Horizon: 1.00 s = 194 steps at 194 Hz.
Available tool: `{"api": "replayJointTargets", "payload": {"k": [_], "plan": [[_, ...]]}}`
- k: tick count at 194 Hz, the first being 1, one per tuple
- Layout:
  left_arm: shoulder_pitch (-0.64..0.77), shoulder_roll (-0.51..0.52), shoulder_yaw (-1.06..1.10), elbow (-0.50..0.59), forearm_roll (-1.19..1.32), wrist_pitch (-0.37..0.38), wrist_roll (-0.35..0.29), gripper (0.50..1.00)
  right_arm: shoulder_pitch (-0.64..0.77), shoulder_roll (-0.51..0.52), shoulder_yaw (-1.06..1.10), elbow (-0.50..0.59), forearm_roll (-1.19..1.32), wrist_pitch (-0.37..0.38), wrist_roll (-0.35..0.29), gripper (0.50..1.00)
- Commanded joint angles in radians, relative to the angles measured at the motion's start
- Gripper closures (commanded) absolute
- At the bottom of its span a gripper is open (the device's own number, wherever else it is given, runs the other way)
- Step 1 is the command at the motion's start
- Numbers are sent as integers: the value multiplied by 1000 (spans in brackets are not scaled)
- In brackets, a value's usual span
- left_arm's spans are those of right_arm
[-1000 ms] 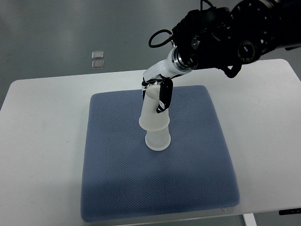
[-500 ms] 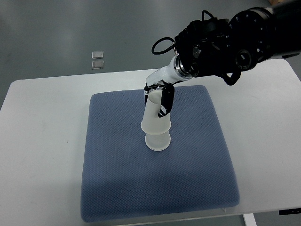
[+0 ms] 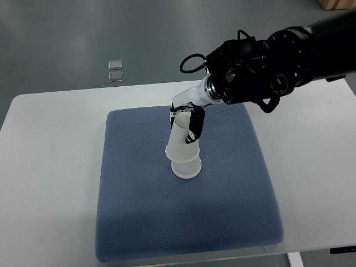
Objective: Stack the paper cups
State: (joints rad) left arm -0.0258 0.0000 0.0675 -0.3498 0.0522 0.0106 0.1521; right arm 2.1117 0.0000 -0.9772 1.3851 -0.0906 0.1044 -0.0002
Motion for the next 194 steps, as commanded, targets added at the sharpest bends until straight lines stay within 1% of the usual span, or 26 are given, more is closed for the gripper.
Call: {"api": "replayJointTargets", "payload": {"k": [1, 11, 34, 40, 49, 55, 78, 123, 167, 182, 194], "plan": [[0, 0, 0, 0, 0, 0, 0, 500, -9, 0, 0, 0, 0, -3, 0, 746], [0, 0, 0, 0, 0, 0, 0, 500, -13, 0, 0, 0, 0, -8, 0, 744], [0, 0, 0, 0, 0, 0, 0, 500, -25, 0, 0, 0, 0, -25, 0, 715], [1, 0, 0, 0, 0, 0, 0, 500, -27, 0, 0, 0, 2, -26, 0, 705], [1, 0, 0, 0, 0, 0, 0, 500, -30, 0, 2, 0, 2, -26, 0, 675], [1, 0, 0, 0, 0, 0, 0, 500, -32, 0, 2, 0, 2, -26, 0, 668], [0, 0, 0, 0, 0, 0, 0, 500, -44, 0, 2, -1, 2, -29, 0, 660], [1, 0, 0, 0, 0, 0, 0, 500, -78, 0, 3, -1, 3, -69, 0, 650], [1, 0, 2, 0, 0, 0, 0, 500, -73, 0, 22, -17, 31, -72, 6, 648], [1, 0, 3, 0, 0, 0, 0, 500, -67, -44, 49, -34, 68, -71, 8, 650], [1, 0, 2, 0, 0, 0, 0, 500, -64, -101, 98, -49, 95, -71, 8, 648]]}}
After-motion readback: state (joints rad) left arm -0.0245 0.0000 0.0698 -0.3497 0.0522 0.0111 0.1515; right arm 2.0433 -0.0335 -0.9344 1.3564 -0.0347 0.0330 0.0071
